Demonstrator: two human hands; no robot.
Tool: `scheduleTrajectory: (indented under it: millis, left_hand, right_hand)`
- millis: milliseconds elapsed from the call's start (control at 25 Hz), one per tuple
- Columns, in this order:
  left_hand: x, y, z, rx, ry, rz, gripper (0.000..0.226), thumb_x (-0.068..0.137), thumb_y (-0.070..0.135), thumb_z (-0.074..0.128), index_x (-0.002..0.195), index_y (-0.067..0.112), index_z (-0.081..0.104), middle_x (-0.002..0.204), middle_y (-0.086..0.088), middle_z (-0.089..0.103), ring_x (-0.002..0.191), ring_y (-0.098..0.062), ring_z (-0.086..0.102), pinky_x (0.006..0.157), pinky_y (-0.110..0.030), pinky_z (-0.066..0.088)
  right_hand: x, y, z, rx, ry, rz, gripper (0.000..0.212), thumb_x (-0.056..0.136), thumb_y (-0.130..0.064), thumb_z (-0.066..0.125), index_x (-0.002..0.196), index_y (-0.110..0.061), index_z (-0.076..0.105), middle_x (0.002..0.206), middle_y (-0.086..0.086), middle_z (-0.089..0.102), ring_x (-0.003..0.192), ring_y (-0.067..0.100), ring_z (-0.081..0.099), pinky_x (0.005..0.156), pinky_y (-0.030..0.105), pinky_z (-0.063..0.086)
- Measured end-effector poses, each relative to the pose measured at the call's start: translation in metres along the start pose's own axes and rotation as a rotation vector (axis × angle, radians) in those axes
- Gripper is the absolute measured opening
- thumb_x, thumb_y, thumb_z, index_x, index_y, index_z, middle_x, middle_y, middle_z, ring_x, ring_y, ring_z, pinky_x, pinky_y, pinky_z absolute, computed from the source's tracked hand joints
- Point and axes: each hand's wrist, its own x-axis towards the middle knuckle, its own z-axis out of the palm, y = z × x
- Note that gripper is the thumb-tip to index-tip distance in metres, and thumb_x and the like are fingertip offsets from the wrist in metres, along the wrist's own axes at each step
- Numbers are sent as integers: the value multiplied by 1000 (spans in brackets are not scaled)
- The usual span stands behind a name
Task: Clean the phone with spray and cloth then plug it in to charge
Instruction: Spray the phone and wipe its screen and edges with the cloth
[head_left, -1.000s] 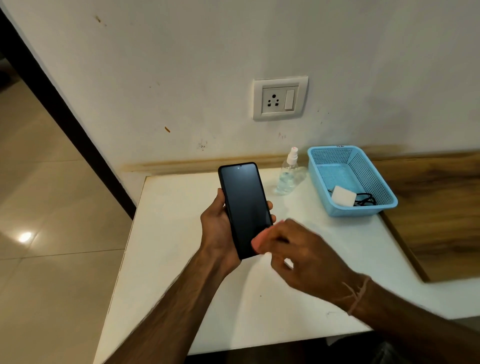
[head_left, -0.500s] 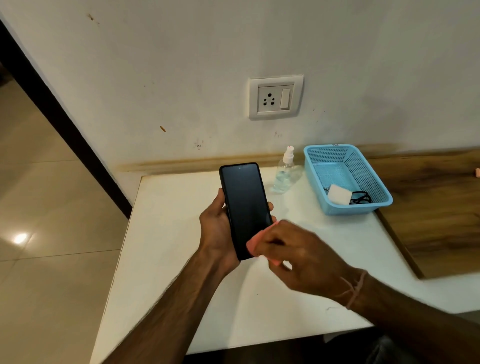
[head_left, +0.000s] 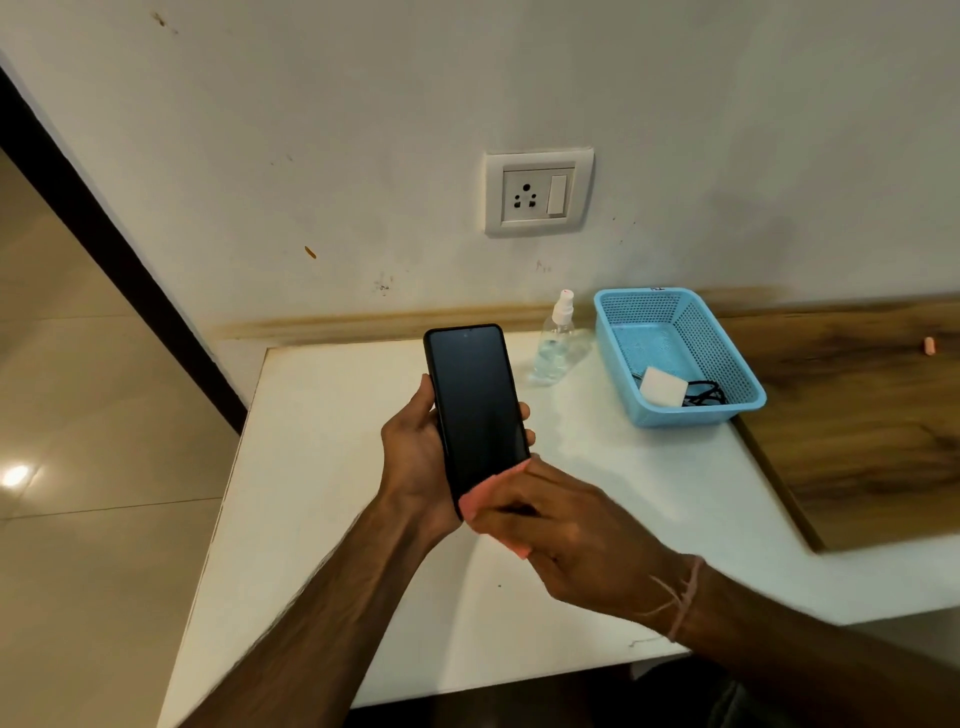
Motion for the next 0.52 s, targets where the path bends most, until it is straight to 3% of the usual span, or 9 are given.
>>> scheduleTrajectory:
  millis: [120,200,280,400,520]
  left_hand:
    - [1,1,0,18,7,7,78,97,67,33,137,7,60,120,-25,64,98,-38,63,95,-49,49]
    - [1,0,-1,56,58,9,73,97,67,37,135,11,63,121,-20,68,99,-36,66,94,-47,52]
    - [1,-1,-1,60,65,4,70,96,65,40,133,11,65,119,-17,70,99,-33,69,94,-46,52]
    - [-1,1,0,28,43,5,74,96,65,39,134,7,62,121,-24,66,101,-37,65,92,-45,52]
    - [-2,3,1,2,-3,18,79,97,66,32,138,4,57,118,-28,62,96,-40,61,88,-46,53]
  right_hand:
    - [4,25,-19,-59,66,49,27,91,-5,56,115,-8,69,110,7,66,99,24,60,81,36,54]
    - [22,34,-27,-120,175,132,28,91,-9,51,112,-7,70,103,10,66,90,27,59,73,39,55]
    - [37,26,-19,-112,238,145,31,93,-15,48,111,-6,70,104,10,66,90,26,59,77,35,55]
    - [32,2,2,-19,161,77,28,93,-8,56,118,-9,68,115,6,65,100,22,59,87,31,53]
    - [9,0,-1,-29,36,-27,30,89,-6,60,118,-9,68,116,6,66,104,22,61,88,34,55]
